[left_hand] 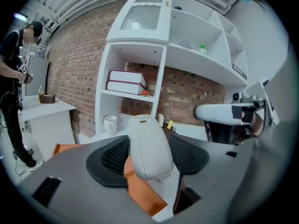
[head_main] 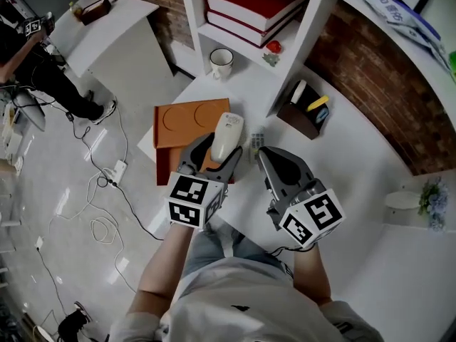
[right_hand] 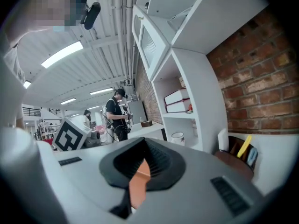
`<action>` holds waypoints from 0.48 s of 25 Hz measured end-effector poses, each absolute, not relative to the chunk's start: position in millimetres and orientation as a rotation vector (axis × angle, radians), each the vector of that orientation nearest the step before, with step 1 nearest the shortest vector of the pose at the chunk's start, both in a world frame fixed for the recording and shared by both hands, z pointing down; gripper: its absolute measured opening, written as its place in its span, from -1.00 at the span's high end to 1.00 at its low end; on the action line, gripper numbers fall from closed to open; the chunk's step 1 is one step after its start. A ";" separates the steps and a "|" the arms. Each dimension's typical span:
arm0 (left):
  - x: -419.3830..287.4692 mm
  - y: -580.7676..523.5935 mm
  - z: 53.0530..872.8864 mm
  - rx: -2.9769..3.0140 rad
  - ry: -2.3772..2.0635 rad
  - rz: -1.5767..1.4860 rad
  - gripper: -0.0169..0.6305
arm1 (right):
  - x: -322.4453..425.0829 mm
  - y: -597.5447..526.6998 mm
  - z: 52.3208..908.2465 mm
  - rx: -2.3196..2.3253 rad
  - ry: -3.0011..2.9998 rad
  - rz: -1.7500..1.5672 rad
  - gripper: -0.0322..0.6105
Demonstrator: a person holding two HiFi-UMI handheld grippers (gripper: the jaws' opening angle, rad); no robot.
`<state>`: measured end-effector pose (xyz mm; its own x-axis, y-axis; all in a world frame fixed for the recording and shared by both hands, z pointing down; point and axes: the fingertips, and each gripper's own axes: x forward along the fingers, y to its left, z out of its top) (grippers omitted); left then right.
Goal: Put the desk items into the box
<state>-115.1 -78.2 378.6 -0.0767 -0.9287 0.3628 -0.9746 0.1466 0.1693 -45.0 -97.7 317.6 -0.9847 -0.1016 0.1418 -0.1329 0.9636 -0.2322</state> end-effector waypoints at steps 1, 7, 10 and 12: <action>-119.7 -72.4 379.7 1.805 -2.061 0.160 0.08 | -49.8 -93.8 317.9 0.159 -2.984 0.364 0.87; -146.6 -37.8 387.7 1.704 -2.122 0.156 0.08 | -77.7 -69.3 321.4 0.044 -2.975 0.375 0.87; -157.9 -22.6 391.0 1.659 -2.147 0.147 0.08 | -89.6 -57.8 322.9 -0.011 -2.966 0.364 0.87; -164.4 -13.8 394.5 1.631 -2.157 0.144 0.08 | -96.5 -50.8 324.2 -0.043 -2.958 0.357 0.87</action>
<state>-164.4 -13.8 394.5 -0.2155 -0.8927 0.3958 -0.9373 0.3027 0.1725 -96.5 -50.8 324.2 -0.9866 0.0476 0.1562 0.0092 0.9711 -0.2383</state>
